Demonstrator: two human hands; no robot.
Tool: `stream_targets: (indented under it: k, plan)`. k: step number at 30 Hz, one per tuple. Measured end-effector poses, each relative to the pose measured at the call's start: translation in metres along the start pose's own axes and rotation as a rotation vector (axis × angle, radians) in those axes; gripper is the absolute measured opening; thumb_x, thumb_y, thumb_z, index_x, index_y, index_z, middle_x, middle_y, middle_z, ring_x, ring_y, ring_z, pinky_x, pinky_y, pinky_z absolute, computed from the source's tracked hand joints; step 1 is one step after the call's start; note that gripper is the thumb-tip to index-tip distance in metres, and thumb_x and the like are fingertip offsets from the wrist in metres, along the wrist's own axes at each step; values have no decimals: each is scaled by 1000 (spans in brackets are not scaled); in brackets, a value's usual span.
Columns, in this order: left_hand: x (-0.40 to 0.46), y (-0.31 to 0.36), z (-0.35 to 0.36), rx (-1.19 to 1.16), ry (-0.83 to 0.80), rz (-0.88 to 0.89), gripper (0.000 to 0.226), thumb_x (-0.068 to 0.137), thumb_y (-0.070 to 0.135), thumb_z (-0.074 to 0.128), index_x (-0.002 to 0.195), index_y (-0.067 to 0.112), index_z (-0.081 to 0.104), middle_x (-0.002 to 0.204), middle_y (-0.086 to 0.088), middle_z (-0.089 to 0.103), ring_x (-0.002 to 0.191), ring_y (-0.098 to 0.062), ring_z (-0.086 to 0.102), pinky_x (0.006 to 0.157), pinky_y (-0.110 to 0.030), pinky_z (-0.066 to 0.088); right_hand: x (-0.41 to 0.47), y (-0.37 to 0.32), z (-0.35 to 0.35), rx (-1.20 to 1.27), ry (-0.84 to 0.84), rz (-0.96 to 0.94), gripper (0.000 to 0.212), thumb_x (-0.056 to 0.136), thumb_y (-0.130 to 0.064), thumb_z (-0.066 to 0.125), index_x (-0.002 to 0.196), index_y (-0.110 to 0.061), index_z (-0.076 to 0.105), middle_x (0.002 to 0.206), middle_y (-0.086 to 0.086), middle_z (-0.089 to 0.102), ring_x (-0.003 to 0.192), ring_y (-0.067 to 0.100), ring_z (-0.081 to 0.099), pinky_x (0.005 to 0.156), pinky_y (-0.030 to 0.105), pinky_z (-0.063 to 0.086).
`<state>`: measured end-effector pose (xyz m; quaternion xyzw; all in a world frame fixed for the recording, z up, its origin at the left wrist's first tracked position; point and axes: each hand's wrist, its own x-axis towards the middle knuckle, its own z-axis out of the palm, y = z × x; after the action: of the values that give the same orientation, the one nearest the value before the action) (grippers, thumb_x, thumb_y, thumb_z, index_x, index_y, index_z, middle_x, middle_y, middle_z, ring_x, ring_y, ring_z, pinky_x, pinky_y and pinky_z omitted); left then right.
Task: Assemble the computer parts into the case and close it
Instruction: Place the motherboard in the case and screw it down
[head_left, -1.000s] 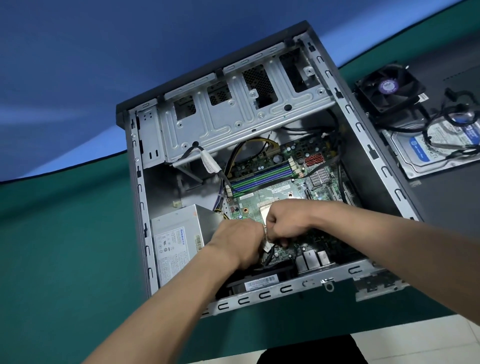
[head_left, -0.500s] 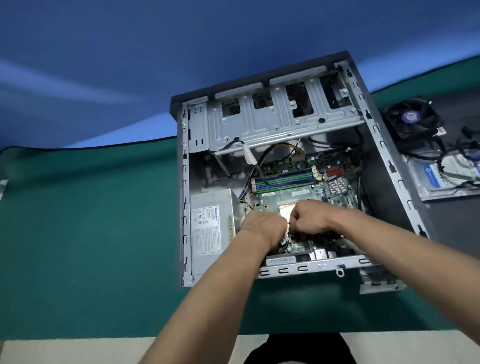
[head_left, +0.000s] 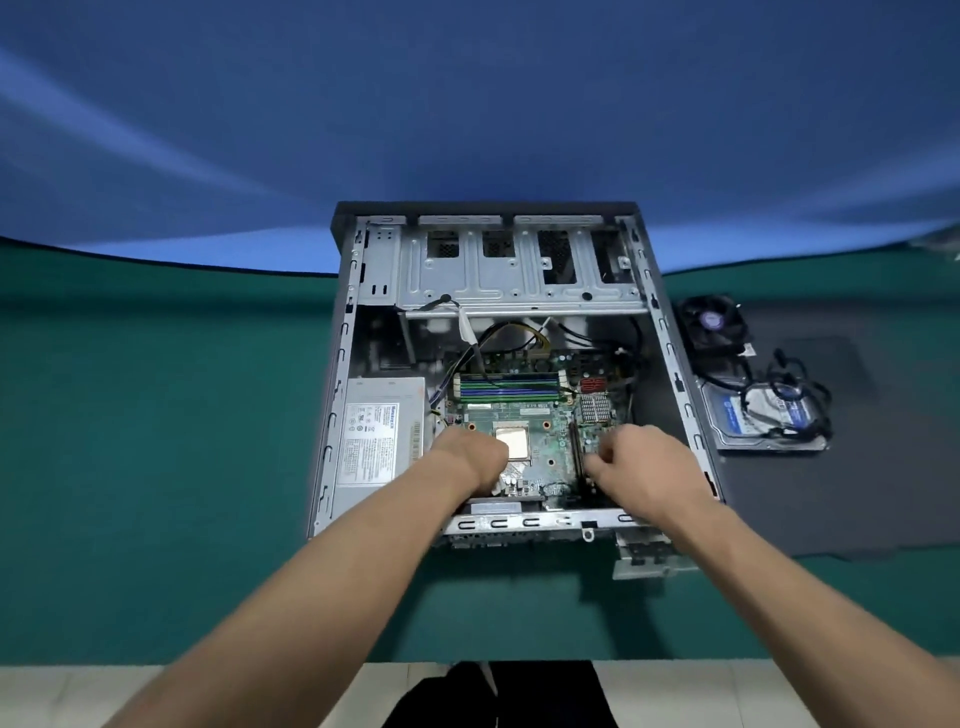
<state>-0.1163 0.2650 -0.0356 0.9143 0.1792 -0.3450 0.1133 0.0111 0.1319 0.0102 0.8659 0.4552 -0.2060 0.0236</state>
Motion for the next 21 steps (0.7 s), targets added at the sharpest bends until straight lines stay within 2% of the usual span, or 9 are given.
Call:
stream_targets:
  k: [3, 8, 14, 18, 21]
  plan:
    - [3, 1, 0, 55, -4, 11, 10, 91, 6, 55, 87, 9, 64, 81, 0, 57, 82, -18, 60, 68, -30, 44, -2, -3, 2, 18, 114, 26, 40, 89, -31, 48, 52, -18, 44, 47, -7, 44, 46, 7, 42, 42, 23, 21]
    - [12, 4, 0, 118, -14, 33, 19, 92, 4, 53, 74, 10, 53, 65, 4, 43, 74, -17, 52, 68, -30, 44, -6, -2, 3, 80, 219, 68, 41, 87, -29, 48, 48, -20, 39, 42, -8, 42, 43, 5, 39, 42, 23, 20]
    - [21, 9, -2, 104, -65, -16, 9, 93, 6, 53, 85, 11, 54, 66, 5, 44, 74, -16, 51, 68, -29, 43, -4, -1, 3, 136, 285, 68, 41, 84, -25, 50, 46, -17, 37, 37, -6, 38, 38, 4, 34, 40, 22, 16]
    - [20, 21, -3, 158, -108, -117, 5, 95, 12, 51, 92, 11, 55, 67, 6, 44, 59, -10, 44, 67, -29, 40, -3, 3, 4, 172, 292, 43, 39, 85, -26, 47, 48, -15, 40, 39, -4, 41, 37, 7, 33, 38, 23, 20]
    - [14, 26, -10, 160, -105, -175, 17, 96, 7, 47, 107, 7, 60, 86, 2, 60, 80, -17, 59, 69, -30, 48, -4, 3, 1, 274, 278, 14, 38, 88, -28, 46, 52, -15, 43, 45, -2, 47, 42, 12, 39, 42, 25, 32]
